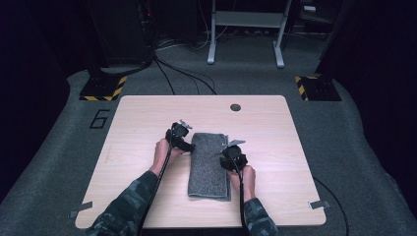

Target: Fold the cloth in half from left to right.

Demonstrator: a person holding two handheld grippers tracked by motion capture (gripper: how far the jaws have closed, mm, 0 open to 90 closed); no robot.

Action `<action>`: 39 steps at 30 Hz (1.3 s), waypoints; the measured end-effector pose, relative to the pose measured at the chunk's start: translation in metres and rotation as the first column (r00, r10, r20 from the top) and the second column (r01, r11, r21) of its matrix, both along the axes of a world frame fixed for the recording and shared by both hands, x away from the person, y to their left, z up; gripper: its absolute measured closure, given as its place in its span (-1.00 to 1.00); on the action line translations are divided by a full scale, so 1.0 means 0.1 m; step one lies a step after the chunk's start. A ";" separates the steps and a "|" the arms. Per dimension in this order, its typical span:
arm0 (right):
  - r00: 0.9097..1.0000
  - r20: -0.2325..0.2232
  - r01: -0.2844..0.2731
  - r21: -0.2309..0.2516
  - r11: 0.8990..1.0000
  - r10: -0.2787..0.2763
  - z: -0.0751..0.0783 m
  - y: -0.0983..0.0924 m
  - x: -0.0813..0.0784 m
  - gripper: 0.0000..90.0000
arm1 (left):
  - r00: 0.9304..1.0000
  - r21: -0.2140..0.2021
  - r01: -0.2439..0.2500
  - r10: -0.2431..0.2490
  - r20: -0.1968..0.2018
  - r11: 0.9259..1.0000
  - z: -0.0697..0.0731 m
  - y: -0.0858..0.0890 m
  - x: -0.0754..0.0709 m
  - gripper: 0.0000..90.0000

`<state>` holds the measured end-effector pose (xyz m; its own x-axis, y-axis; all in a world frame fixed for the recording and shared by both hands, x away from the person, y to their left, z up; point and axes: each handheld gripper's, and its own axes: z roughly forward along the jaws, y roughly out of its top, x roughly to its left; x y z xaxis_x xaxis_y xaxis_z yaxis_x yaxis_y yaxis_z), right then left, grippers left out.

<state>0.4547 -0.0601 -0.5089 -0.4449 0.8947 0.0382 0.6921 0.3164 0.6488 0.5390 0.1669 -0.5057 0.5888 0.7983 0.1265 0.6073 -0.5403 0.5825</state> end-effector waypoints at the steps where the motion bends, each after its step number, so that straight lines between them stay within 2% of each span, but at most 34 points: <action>1: 1.000 0.000 -0.004 0.001 1.000 0.004 0.00 0.00 0.00 0.79 | 1.000 0.007 0.002 -0.002 0.003 1.000 0.00 -0.01 -0.01 -0.60; 4: 1.000 0.013 -0.007 -0.015 1.000 0.007 0.00 0.01 -0.03 0.97 | 1.000 0.027 0.002 -0.002 0.005 1.000 0.01 -0.03 -0.02 -0.60; 7: 1.000 0.010 0.007 -0.013 1.000 -0.007 0.02 0.00 -0.08 0.98 | 1.000 0.031 -0.002 0.002 0.009 1.000 0.01 -0.03 -0.02 -0.59; 13: 0.999 0.038 0.012 -0.003 1.000 -0.012 0.08 -0.07 -0.21 0.99 | 1.000 0.033 -0.004 0.004 0.010 0.999 0.01 -0.04 -0.03 -0.59; 15: 0.999 0.044 0.006 -0.014 1.000 -0.006 0.08 -0.08 -0.23 0.98 | 1.000 0.025 -0.002 0.002 0.010 1.000 0.01 -0.03 -0.02 -0.59; 18: 0.999 0.031 0.012 -0.020 1.000 -0.011 0.03 -0.09 -0.21 0.94 | 1.000 -0.009 -0.006 0.006 0.000 1.000 0.02 0.00 -0.04 -0.67; 19: 0.999 0.031 0.018 -0.023 1.000 -0.018 0.03 -0.09 -0.21 0.87 | 1.000 -0.032 -0.005 0.005 0.003 0.999 0.03 0.02 -0.05 -0.67; 21: 0.999 0.046 0.017 -0.012 1.000 -0.016 0.04 -0.11 -0.22 0.76 | 1.000 -0.051 -0.002 0.002 0.002 0.999 0.05 0.04 -0.10 -0.67; 22: 0.999 0.046 0.019 -0.007 1.000 -0.018 0.04 -0.12 -0.22 0.61 | 1.000 -0.065 0.006 -0.005 0.006 0.998 0.07 0.05 -0.13 -0.67; 24: 0.999 0.045 0.019 0.007 1.000 -0.019 0.06 -0.13 -0.24 0.49 | 1.000 -0.079 0.019 -0.019 0.008 0.997 0.10 0.07 -0.20 -0.67; 26: 0.999 0.041 0.019 0.010 1.000 -0.019 0.05 -0.13 -0.23 0.21 | 0.999 -0.091 0.036 -0.034 0.019 0.995 0.13 0.07 -0.29 -0.67; 29: 0.999 0.031 -0.011 0.012 1.000 0.011 0.03 -0.11 -0.21 -0.03 | 0.997 -0.117 0.075 -0.072 0.027 0.990 0.18 0.07 -0.46 -0.69; 30: 1.000 0.022 -0.013 -0.004 1.000 0.013 0.02 -0.10 -0.20 -0.11 | 0.996 -0.120 0.091 -0.087 0.035 0.989 0.20 0.06 -0.52 -0.69; 34: 1.000 0.014 -0.014 -0.039 0.999 0.014 -0.02 -0.05 -0.15 -0.29 | 0.989 -0.047 0.143 -0.141 0.043 0.989 0.12 -0.04 -0.74 -0.69; 39: 0.998 0.017 -0.055 -0.037 0.998 0.056 -0.04 -0.03 -0.12 -0.40 | 0.989 -0.016 0.144 -0.143 0.041 0.989 -0.03 -0.03 -0.85 -0.68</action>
